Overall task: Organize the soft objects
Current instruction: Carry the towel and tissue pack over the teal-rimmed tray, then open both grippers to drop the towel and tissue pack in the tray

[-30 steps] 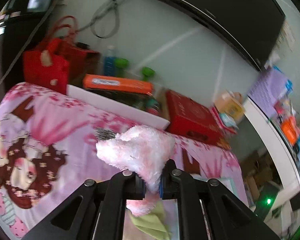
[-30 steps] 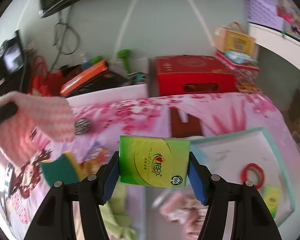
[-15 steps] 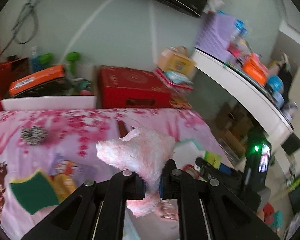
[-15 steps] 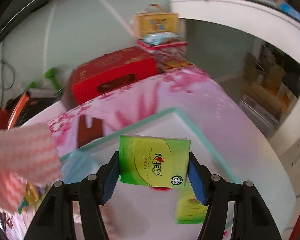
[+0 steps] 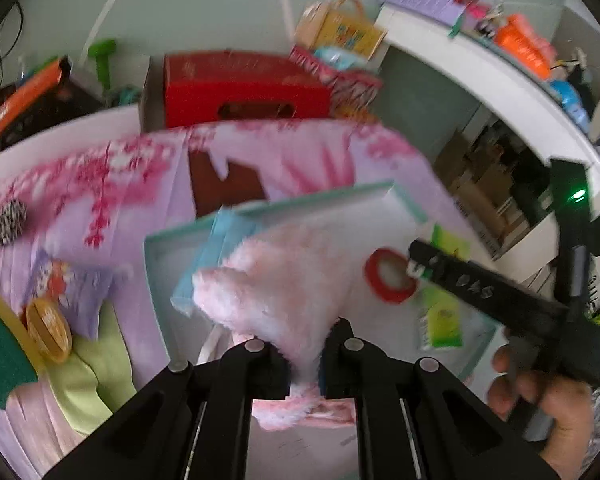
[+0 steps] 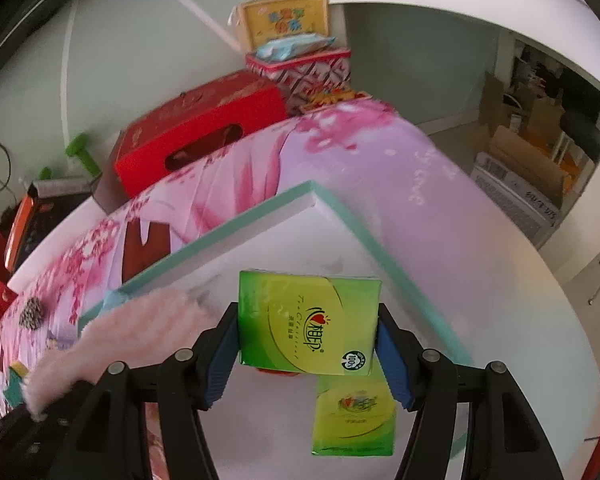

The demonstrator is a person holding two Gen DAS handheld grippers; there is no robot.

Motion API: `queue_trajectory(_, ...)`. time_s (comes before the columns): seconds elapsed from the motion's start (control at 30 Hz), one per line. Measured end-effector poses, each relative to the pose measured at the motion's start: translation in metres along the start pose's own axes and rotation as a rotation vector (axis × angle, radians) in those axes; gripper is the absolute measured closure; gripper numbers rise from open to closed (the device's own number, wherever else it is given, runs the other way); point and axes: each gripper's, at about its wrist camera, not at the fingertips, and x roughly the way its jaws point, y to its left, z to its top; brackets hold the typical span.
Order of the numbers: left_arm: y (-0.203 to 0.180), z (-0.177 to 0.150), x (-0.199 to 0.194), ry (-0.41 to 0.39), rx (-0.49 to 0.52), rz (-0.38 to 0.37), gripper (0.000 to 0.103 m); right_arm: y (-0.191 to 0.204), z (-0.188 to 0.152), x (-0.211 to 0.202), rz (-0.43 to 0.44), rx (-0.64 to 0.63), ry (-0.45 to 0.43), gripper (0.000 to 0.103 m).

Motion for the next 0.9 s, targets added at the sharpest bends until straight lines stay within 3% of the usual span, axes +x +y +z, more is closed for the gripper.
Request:
queue_trajectory(0.13,0.006,-0.008,0.016,0.058,-0.006,0.054,0.094,0.007,-0.004,0.008,-0.001,-0.019,0.034,0.036)
queue_trajectory(0.23,0.009,-0.01,0.018,0.075,-0.02,0.049,0.09,0.01,-0.005,0.009,-0.003,-0.033,0.045,0.036)
queue_trajectory(0.3,0.01,-0.01,0.017,0.081,-0.028,0.048,0.066,0.011,-0.005,0.009,-0.003,-0.034,0.047,0.036)
queue_trajectory(0.37,0.01,-0.008,0.015,0.087,-0.033,0.052,0.056,0.011,-0.005,0.008,-0.003,-0.032,0.051,0.035)
queue_trajectory(0.5,0.011,-0.004,0.009,0.078,-0.047,0.043,0.048,0.011,-0.004,0.008,-0.004,-0.03,0.057,0.033)
queue_trajectory(0.6,0.01,-0.001,0.001,0.069,-0.047,0.045,0.043,0.011,-0.003,0.005,-0.002,-0.026,0.049,0.023)
queue_trajectory(0.73,0.006,0.004,-0.012,0.042,-0.04,0.036,0.038,0.012,-0.003,0.0,-0.002,-0.027,0.04,0.022)
queue_trajectory(0.77,0.005,0.005,-0.015,0.035,-0.038,0.037,0.033,0.011,-0.003,-0.001,-0.005,-0.028,0.039,0.021)
queue_trajectory(0.9,0.002,0.009,-0.027,0.003,-0.031,0.058,0.024,0.009,-0.002,-0.004,-0.027,-0.027,0.033,0.001)
